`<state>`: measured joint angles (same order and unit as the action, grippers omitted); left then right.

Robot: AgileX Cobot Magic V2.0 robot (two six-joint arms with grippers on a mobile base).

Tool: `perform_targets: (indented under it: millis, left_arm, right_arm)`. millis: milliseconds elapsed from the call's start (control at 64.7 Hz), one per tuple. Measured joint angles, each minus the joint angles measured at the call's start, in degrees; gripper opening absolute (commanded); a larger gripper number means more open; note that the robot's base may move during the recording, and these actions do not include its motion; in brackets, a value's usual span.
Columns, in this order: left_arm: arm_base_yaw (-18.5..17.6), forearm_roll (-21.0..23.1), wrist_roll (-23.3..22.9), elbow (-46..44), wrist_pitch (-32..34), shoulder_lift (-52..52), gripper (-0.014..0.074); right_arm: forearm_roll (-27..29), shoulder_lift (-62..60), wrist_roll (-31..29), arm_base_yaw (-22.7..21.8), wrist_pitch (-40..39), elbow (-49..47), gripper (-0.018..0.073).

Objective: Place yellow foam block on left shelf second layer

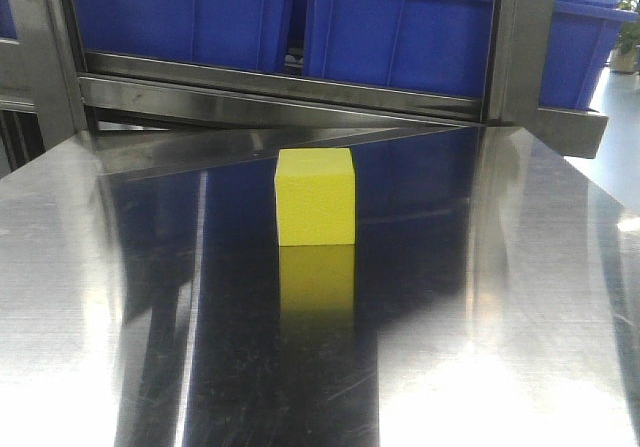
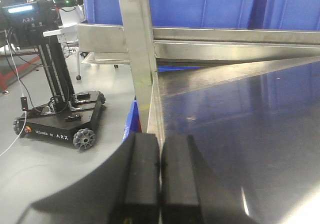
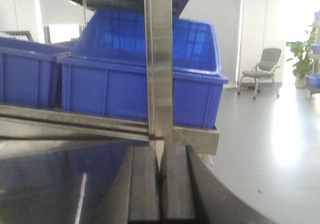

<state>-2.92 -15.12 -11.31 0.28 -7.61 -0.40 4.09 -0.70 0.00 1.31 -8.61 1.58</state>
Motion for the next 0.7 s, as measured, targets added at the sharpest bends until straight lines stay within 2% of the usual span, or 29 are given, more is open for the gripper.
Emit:
perform_targets:
  millis: [93,232,355,433,587,695]
  left_arm:
    - [0.0,0.0,0.0,0.0,0.0,0.0,0.0136]
    - [0.0,0.0,0.0,0.0,0.0,0.0,0.0136]
    - [0.0,0.0,0.0,0.0,0.0,0.0,0.0136]
    - [0.0,0.0,0.0,0.0,0.0,0.0,0.0136]
    - [0.0,0.0,0.0,0.0,0.0,0.0,0.0136]
    - [0.0,0.0,0.0,0.0,0.0,0.0,0.0136]
  right_arm:
    - [0.0,0.0,0.0,0.0,4.57,-3.72,0.0056]
    - [0.0,2.49,0.0,0.0,17.2,-13.79,0.0057]
    - [0.0,9.97,0.0,0.0,28.53,-23.09,0.0069]
    - [0.0,15.02,0.0,0.0,33.78,-28.14,0.0139]
    - [0.11,24.89,0.0,0.0,40.98,-34.83,0.0422]
    - [0.65,30.41,0.0,0.0,42.57,-37.5,0.0561]
